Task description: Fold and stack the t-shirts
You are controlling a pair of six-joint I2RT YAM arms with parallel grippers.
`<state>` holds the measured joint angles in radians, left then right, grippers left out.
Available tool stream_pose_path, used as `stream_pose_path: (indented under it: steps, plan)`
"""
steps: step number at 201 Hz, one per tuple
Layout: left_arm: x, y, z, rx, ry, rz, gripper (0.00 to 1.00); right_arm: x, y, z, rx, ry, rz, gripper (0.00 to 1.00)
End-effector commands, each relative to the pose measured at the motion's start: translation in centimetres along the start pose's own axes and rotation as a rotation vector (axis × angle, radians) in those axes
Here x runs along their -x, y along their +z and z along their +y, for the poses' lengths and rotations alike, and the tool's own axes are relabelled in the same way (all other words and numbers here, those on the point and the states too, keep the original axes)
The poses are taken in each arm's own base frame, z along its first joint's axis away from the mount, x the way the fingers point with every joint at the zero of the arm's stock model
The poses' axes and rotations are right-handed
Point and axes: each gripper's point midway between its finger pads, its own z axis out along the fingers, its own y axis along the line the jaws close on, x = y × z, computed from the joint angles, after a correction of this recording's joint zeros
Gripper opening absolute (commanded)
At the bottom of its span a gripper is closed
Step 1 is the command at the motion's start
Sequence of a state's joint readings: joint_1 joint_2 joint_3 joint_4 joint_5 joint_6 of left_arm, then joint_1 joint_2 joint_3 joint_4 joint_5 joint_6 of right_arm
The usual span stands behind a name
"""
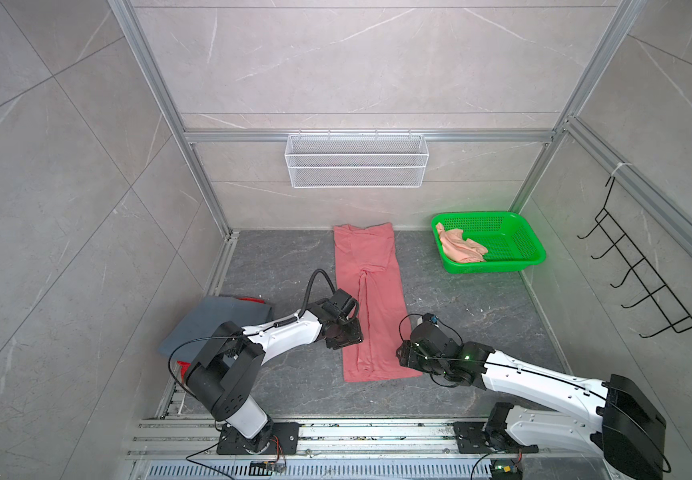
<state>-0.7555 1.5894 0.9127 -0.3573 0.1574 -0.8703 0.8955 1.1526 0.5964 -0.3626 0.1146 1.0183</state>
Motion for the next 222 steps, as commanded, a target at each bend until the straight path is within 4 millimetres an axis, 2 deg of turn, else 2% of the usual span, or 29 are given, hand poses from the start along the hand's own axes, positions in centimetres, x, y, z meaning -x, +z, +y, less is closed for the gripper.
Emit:
stream_pose_path:
  steps: [1,45,76,92,115,136,175,202,213,222]
  plan:
    - [-0.6,-0.3,-0.4,0.006,-0.048,-0.033,0.51,-0.7,0.6,-0.4,-0.004,0.03,0.019,0.68]
    - [-2.3,1.0,0.1,0.033,-0.075,-0.013,0.49,-0.7,0.8,-0.6,-0.008,0.035,0.014,0.68]
    - [-2.8,1.1,-1.0,0.012,-0.064,-0.013,0.43,-0.9,0.9,-1.1,-0.02,0.042,0.013,0.68]
    - [-2.9,0.9,-1.6,-0.001,-0.058,-0.018,0.35,-1.1,1.2,-1.3,-0.028,0.046,0.016,0.68]
    - [-3.1,0.8,-2.3,-0.008,-0.047,-0.016,0.15,-1.4,1.6,-1.7,-0.041,0.056,0.023,0.68]
    - [-3.2,0.5,-2.6,-0.01,-0.047,-0.019,0.06,-1.6,1.8,-2.1,-0.046,0.069,0.023,0.68]
    - [-3.6,-0.9,-4.8,0.011,0.037,-0.038,0.05,-1.6,1.7,-2.7,-0.061,0.07,0.015,0.68]
    - [-4.1,-0.3,-6.8,0.013,0.112,-0.015,0.06,-1.8,1.7,-3.1,-0.073,0.073,0.018,0.68]
    - [-4.1,-0.1,-7.6,0.024,0.141,-0.005,0.09,-1.9,1.7,-3.1,-0.074,0.072,0.021,0.68]
    - [-4.2,0.1,-8.0,0.039,0.165,0.008,0.19,-1.9,1.6,-3.2,-0.074,0.074,0.02,0.68]
